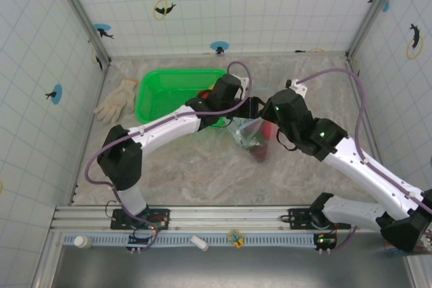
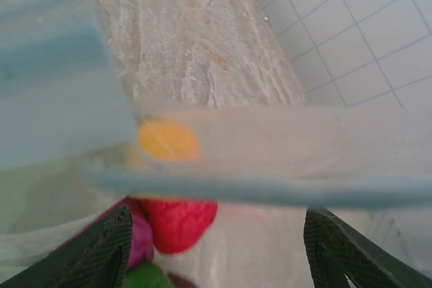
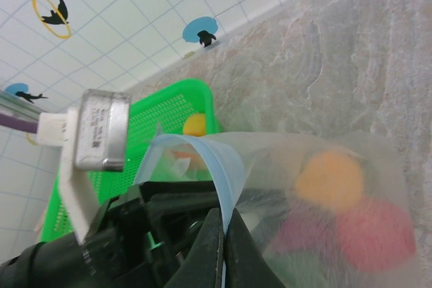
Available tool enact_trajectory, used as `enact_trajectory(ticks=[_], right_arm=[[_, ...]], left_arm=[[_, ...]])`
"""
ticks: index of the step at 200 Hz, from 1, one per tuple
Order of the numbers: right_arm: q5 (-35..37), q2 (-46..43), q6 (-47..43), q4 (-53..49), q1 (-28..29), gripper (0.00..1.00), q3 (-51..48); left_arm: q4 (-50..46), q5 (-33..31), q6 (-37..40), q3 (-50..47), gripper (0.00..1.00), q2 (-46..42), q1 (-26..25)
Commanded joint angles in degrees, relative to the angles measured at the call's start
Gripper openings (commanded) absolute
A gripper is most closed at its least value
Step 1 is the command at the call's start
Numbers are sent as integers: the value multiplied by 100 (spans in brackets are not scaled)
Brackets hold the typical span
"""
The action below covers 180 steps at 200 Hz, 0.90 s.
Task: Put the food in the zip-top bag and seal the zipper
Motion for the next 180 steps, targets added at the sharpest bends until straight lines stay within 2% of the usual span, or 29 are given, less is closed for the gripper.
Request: enact_trajectory(ticks=[1, 18, 37, 76, 102, 131, 148, 168, 180], right_arm=[[430, 108, -485, -76, 32, 0, 529], [842, 348, -806, -438, 110, 0, 888], [1226, 549, -1104, -752, 112, 0, 1170], [1531, 571, -1298, -664, 55, 0, 983], [1005, 485, -1306, -406, -237, 0, 572], [560, 413, -1208, -210, -481, 0, 146], [314, 385, -1068, -86, -591, 0, -41], [173, 321, -888, -1, -677, 0, -137], [150, 288, -820, 49, -693, 0, -163]], left_arm=[[157, 599, -194, -214, 69, -342, 166], [251, 890, -372, -338, 70, -558, 293], [309, 1072, -200, -394, 71, -883, 364], [206, 1293, 55, -516, 70, -1313, 686], [815, 1725, -183, -1138, 65, -1696, 1193], [1190, 1877, -379, -1425, 64, -1896, 1679], [1148, 1518, -455, -1407, 63, -1845, 1875], [402, 245, -552, -1154, 65, -1454, 2082], [2, -121, -806, -904, 67, -1040, 2262]])
